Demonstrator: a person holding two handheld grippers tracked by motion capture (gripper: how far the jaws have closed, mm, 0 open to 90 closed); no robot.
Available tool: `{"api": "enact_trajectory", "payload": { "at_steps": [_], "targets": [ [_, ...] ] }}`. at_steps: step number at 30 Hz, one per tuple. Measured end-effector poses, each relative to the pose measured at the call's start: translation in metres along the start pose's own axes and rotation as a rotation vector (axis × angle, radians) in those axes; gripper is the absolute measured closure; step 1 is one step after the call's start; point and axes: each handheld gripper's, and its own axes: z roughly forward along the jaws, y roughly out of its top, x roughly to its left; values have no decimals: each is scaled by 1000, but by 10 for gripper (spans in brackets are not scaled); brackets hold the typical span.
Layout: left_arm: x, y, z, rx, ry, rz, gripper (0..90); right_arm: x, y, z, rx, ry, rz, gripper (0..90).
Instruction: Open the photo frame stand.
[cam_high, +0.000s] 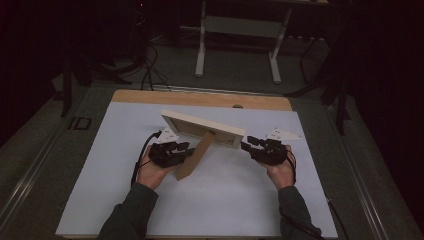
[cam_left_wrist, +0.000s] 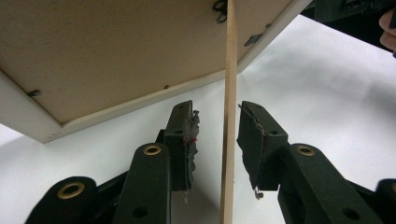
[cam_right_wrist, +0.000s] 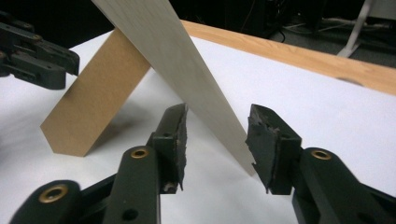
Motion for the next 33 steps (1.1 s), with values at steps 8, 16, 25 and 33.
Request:
{"api": "enact_trajectory", "payload": {
  "at_steps": [8,16,25,33],
  "targets": [
    [1,0,-5,5,40,-5,665,-10,-7,-6,9,-58,42,573],
    [8,0,-7,8,60,-46,663,-11,-4,-5,15,-80,21,569],
    [21,1,-15,-55,126,-154,675,-20,-3,2,18,-108,60,557],
    [26,2,-17,-75,122,-198,683,-22,-1,7,16,-113,80,560]
  ]
}}
